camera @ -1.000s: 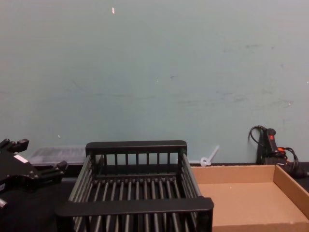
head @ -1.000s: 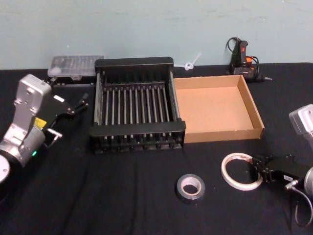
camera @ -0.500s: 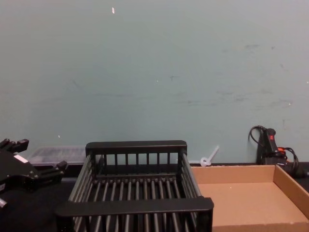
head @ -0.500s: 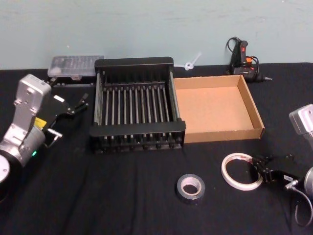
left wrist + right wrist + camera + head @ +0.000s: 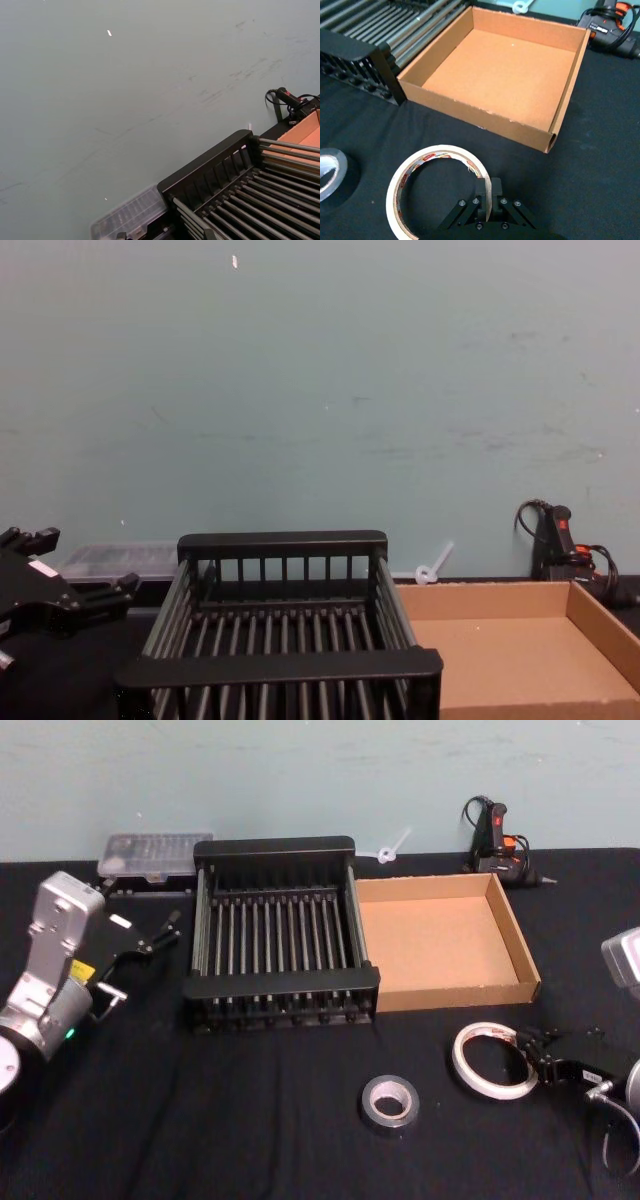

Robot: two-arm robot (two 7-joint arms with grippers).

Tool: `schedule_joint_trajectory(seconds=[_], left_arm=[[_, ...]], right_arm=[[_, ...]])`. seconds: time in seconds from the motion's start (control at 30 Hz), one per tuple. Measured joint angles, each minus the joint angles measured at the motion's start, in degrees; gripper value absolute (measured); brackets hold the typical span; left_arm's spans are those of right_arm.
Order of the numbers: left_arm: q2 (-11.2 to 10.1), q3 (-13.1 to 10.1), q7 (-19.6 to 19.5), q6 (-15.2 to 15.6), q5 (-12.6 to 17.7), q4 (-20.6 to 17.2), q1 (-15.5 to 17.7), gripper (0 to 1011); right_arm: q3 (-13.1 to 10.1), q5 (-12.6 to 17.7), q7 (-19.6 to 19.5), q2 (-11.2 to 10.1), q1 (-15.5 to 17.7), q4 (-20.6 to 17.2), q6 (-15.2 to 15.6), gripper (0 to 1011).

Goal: Pick up the white tape and place it into the black box , Pick up the silver tape and place it into the brown box.

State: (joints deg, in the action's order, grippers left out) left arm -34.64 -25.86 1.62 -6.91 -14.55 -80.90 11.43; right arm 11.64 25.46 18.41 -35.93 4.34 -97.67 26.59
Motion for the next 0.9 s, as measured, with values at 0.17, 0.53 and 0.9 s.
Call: schedule_joint_trajectory(seconds=[0.17,0.53,0.9], left_arm=[[0.00,0.00,0.00,0.00,0.00,0.00,0.00,1001],[0.00,0.00,0.00,0.00,0.00,0.00,0.00,1001],[0.00,0.00,0.00,0.00,0.00,0.00,0.00,1001]], right_arm=[[-0.86,1.09,-0.10,-0.11,0.57,-1.26,-0.52,70],[-2.55,3.36,-0.76,-0.39,0.37,-4.26,-2.22,70],[0.35,2.27,-1.12,0.97,-5.81,-2.97,-4.41,70]])
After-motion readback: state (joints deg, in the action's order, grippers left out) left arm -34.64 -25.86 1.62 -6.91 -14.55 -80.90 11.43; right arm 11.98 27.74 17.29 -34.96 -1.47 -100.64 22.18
